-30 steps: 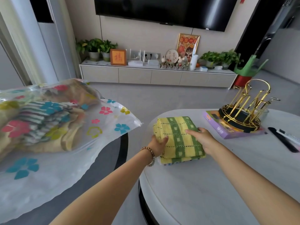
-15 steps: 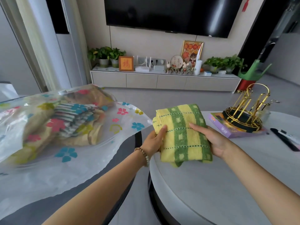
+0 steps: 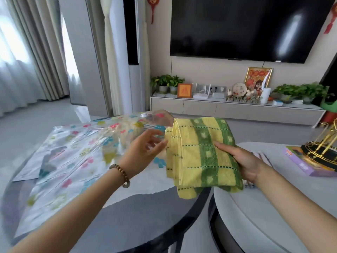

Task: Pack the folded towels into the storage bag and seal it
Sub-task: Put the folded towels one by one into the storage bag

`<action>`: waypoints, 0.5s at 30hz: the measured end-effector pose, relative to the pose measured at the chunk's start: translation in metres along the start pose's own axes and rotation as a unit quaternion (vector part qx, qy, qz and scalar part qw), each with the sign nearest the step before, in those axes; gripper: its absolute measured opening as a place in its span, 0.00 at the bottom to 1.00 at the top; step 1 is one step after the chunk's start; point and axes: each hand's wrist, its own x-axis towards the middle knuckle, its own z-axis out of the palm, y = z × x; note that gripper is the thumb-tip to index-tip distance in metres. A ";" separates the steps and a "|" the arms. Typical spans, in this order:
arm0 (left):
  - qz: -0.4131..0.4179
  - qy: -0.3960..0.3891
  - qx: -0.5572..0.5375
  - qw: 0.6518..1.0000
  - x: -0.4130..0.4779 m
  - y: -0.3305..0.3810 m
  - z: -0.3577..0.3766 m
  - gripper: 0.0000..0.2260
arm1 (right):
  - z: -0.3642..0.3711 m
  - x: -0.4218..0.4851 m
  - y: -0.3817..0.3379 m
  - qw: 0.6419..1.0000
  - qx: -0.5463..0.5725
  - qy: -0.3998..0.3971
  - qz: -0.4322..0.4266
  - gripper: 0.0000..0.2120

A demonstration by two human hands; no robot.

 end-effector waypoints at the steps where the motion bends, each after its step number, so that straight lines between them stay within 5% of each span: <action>1: 0.012 0.020 0.018 1.000 -0.011 -0.012 -0.018 0.21 | 0.009 0.002 0.004 1.000 0.005 -0.009 0.002 0.32; 4: -0.011 -0.001 0.130 0.991 -0.040 -0.048 -0.062 0.34 | 0.032 0.010 0.019 1.000 0.007 -0.026 0.017 0.35; 7: -0.033 -0.101 0.323 0.940 -0.065 -0.072 -0.087 0.43 | 0.051 0.019 0.032 0.998 0.007 -0.042 0.045 0.36; 12: -0.089 -0.100 0.372 0.918 -0.073 -0.080 -0.102 0.19 | 0.079 0.031 0.047 0.993 -0.010 -0.080 0.085 0.32; 15: -0.097 -0.057 0.340 0.934 -0.066 -0.081 -0.108 0.15 | 0.090 0.035 0.053 0.991 -0.015 -0.093 0.093 0.30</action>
